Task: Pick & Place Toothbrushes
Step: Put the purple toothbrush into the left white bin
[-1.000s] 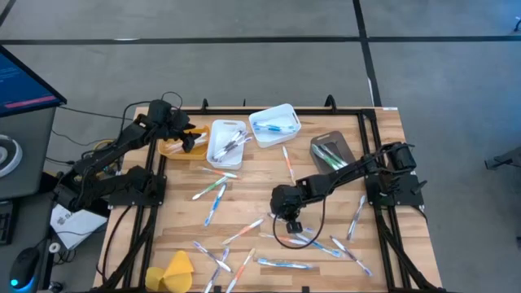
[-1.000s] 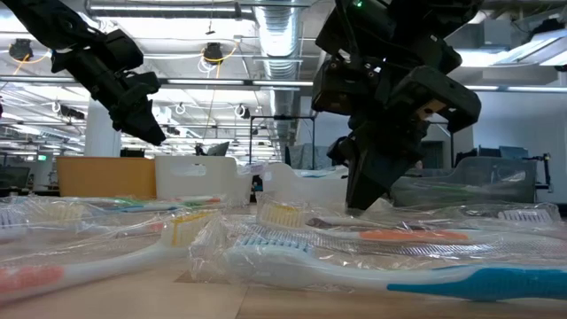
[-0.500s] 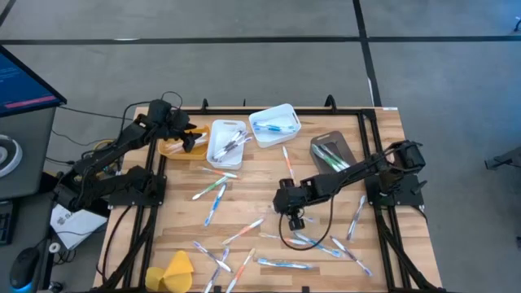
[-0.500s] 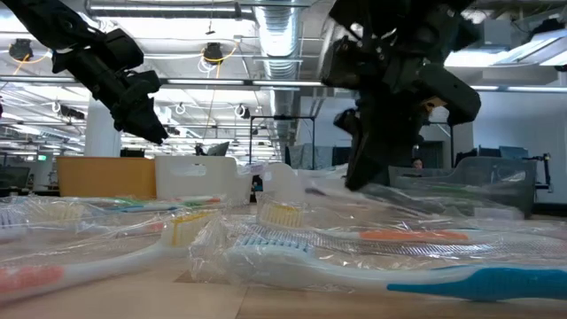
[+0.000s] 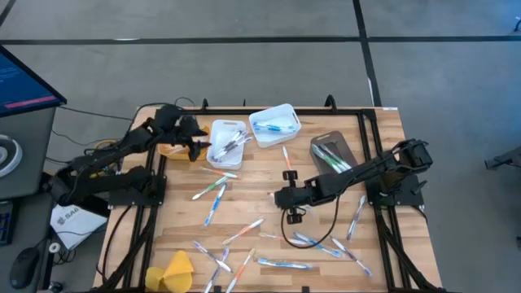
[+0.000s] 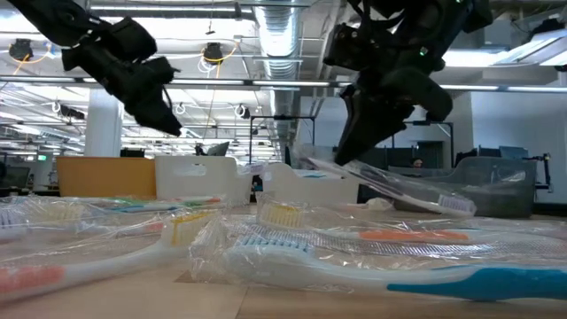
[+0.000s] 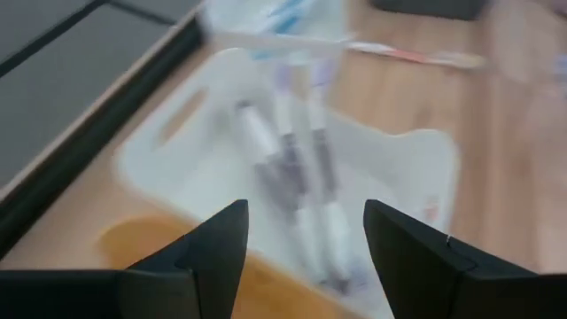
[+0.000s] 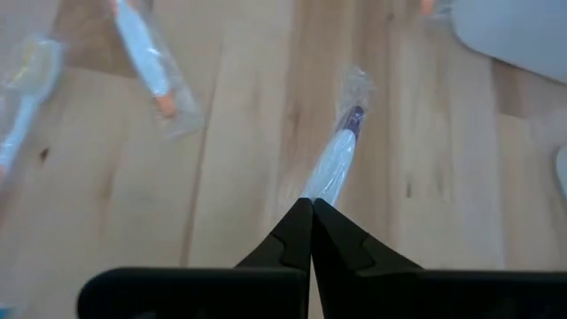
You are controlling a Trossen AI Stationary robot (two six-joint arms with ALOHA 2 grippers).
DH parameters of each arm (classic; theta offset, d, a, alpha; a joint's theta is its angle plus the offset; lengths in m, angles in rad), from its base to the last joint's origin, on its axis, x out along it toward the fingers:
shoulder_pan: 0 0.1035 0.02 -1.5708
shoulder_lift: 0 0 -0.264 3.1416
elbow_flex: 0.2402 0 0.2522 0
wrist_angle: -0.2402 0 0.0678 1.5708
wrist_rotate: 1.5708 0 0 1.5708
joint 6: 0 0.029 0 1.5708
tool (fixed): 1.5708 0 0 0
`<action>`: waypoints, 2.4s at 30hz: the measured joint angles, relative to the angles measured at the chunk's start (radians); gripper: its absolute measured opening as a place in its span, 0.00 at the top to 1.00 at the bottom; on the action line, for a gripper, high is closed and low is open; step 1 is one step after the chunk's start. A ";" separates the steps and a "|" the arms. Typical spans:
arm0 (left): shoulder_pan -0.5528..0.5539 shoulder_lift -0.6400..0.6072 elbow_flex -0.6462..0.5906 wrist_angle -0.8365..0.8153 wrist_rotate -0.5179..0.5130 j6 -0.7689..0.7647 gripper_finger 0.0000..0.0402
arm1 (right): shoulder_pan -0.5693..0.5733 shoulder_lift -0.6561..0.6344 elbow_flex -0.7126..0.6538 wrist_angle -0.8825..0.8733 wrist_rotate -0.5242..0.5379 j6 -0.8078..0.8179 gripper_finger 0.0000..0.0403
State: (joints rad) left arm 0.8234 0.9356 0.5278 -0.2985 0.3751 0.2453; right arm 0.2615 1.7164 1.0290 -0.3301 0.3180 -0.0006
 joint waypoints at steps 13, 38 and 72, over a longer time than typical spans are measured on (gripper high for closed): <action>-0.427 0.000 0.000 0.174 0.000 -0.001 0.45 | 0.016 -0.022 0.008 0.162 0.197 -0.121 1.00; -0.809 0.307 0.000 0.756 -0.300 -0.016 0.45 | 0.081 -0.023 0.063 0.660 0.401 -0.609 1.00; -0.826 0.552 0.000 1.224 -0.304 -0.066 0.54 | 0.050 -0.023 0.062 0.653 0.389 -0.567 1.00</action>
State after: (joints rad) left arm -0.0029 1.4876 0.5278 0.9258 0.0711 0.1796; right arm 0.3111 1.6939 1.0912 0.3232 0.7071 -0.5673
